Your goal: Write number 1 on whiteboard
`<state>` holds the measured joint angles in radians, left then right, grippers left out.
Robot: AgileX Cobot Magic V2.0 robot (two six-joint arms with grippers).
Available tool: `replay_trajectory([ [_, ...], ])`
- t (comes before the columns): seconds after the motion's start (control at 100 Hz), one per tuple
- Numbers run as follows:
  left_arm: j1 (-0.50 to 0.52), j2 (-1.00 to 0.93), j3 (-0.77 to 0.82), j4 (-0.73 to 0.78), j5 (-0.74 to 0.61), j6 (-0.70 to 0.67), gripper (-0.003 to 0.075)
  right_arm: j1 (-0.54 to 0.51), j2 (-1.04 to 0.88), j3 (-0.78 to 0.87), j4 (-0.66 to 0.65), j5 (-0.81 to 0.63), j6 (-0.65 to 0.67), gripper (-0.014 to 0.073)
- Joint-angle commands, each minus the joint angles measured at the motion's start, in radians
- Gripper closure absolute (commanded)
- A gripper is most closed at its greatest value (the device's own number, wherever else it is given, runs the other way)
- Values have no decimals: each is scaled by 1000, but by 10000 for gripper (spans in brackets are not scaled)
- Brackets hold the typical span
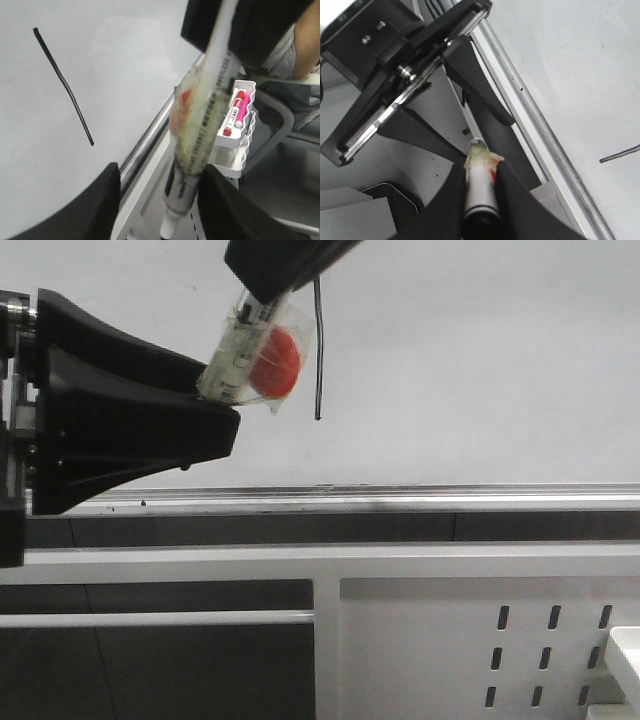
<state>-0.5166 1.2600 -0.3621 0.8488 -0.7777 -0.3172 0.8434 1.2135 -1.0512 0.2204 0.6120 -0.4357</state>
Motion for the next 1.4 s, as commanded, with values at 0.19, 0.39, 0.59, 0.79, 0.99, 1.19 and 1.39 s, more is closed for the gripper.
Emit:
replay_trajectory([
  [0.19,2,24,-27,-44,-135,15,495,1,-19,-38,1,-60,-10,663],
  [0.39,2,24,-27,-2,-135,15,740,1,-19,-38,1,-60,-10,663],
  [0.59,2,24,-27,-8,-135,-38,740,1,-19,-38,1,-60,-10,663],
  [0.79,2,24,-2,-30,-137,-46,740,1,-22,-38,1,-67,-10,555],
  [0.99,2,24,83,-220,-157,-46,740,1,-47,-38,1,-67,-10,148],
  [1.19,2,24,194,-551,-303,0,740,-3,-133,-38,-3,19,14,263],
  [1.39,2,35,195,-657,-326,26,740,-6,-178,-30,-10,130,22,652],
])
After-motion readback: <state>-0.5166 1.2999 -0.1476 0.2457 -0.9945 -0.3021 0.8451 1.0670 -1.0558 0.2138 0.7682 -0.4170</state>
